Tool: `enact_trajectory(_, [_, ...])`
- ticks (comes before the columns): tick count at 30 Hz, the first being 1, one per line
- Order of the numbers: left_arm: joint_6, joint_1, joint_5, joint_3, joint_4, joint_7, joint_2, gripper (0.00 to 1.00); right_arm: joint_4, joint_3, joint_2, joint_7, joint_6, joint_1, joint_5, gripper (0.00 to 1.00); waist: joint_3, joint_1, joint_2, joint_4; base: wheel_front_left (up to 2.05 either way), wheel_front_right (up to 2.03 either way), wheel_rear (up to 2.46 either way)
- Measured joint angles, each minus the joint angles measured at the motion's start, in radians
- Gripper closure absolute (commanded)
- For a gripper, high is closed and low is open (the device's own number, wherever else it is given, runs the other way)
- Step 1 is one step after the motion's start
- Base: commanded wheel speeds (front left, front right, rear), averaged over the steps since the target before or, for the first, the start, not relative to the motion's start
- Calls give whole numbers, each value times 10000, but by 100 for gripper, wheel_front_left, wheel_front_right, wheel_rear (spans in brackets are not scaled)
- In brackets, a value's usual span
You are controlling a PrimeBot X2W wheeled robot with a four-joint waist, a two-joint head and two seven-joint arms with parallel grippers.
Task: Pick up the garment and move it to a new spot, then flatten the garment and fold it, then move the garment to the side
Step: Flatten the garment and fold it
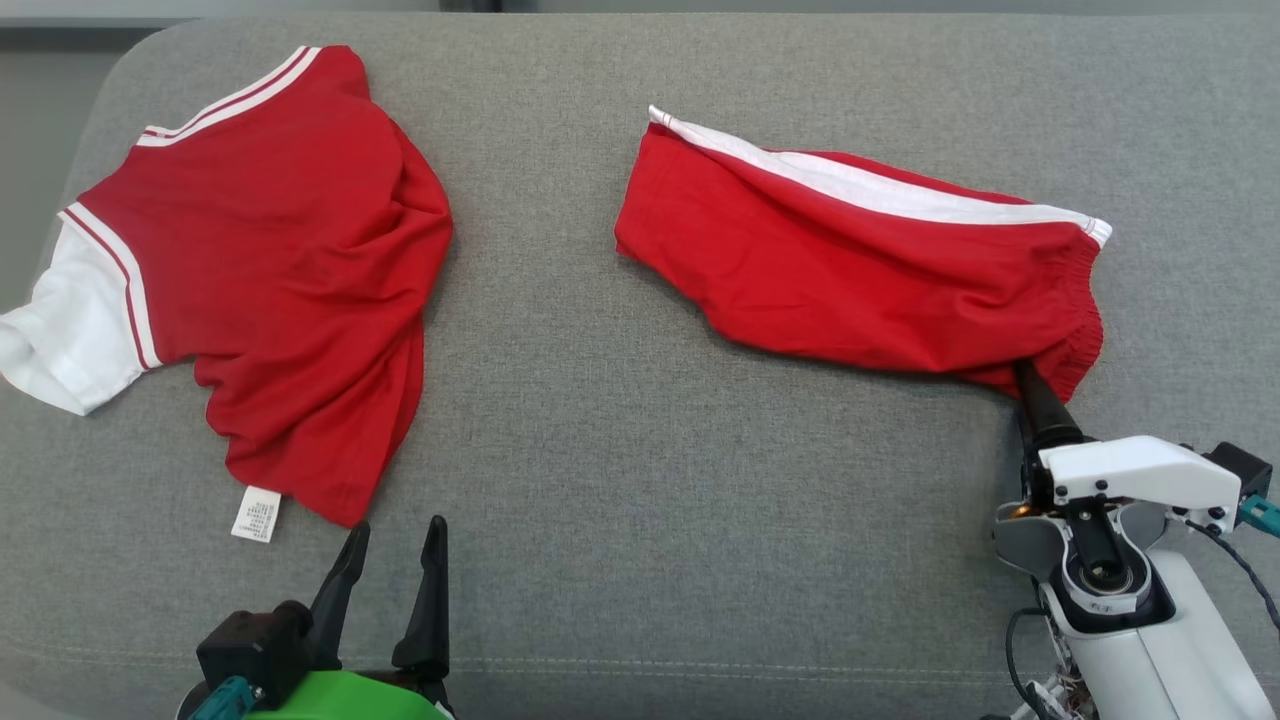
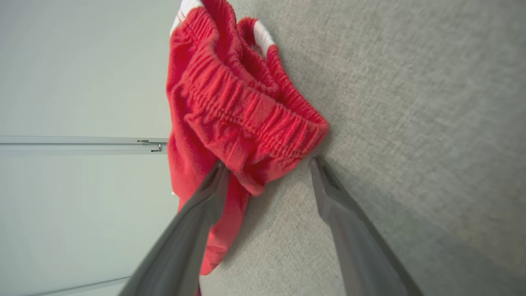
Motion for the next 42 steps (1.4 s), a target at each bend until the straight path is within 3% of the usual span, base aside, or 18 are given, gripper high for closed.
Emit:
enact_trajectory(13, [0,-297,15,0,-25,121,-54,0,481,-253,-27,-454,-2,-1125,351,0,458,0,0,194,0,0,0])
enact_trajectory(14, [0,-297,15,13,-13,121,-56,0,500,-247,-29,-458,-2,-1186,374,9,470,0,1,206,0,0,0])
enact_trajectory(15, [0,-297,15,21,-12,121,-58,0,514,-245,-29,-464,-2,-1234,412,50,477,0,0,212,0,0,0])
enact_trajectory(17, [0,-297,15,36,-2,121,-63,0,535,-238,-33,-522,-2,-1290,431,100,482,0,0,212,0,0,0])
enact_trajectory(24, [0,-294,15,282,81,117,-88,0,568,-128,-159,-433,-2,-1319,263,100,443,0,1,100,0,0,0])
enact_trajectory(42, [0,-298,15,173,19,224,-209,0,809,-936,-2909,79,115,-486,-305,100,418,0,0,-437,0,0,0])
